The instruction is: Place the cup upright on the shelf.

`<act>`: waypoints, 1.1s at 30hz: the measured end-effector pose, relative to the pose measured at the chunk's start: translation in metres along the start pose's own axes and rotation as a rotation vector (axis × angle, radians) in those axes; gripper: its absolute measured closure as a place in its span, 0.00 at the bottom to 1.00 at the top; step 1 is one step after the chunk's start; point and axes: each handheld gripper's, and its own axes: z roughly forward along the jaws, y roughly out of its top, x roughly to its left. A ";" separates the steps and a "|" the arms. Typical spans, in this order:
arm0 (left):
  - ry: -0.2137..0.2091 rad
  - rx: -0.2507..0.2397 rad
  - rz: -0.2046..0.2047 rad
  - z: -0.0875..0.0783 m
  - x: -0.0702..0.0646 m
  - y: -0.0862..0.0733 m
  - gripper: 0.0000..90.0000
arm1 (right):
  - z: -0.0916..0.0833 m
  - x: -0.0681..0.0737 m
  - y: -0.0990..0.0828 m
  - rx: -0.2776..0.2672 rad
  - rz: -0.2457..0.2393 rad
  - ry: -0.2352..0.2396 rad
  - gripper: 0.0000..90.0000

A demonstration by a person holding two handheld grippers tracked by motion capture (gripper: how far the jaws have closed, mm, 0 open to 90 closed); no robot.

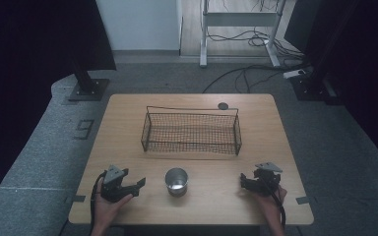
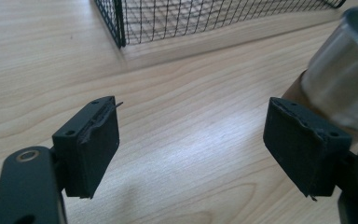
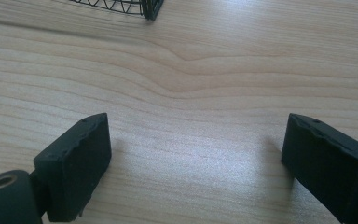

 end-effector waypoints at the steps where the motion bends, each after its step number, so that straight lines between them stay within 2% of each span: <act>1: -0.004 -0.001 0.005 -0.001 0.000 0.001 0.21 | 0.000 0.000 0.000 0.000 0.000 0.000 0.09; 8: -0.025 -0.033 0.027 -0.012 -0.008 0.008 0.20 | 0.000 0.000 0.000 0.000 0.000 0.000 0.09; 15: -0.081 -0.062 0.027 -0.020 -0.015 0.013 0.20 | 0.000 0.000 0.000 0.000 0.000 0.000 0.09; 20: -0.105 -0.080 0.034 -0.025 -0.020 0.017 0.20 | 0.000 0.000 0.000 0.000 0.000 0.000 0.09; 33: -0.174 -0.074 0.057 -0.024 -0.035 0.021 0.19 | 0.000 0.000 0.000 0.000 0.000 0.000 0.09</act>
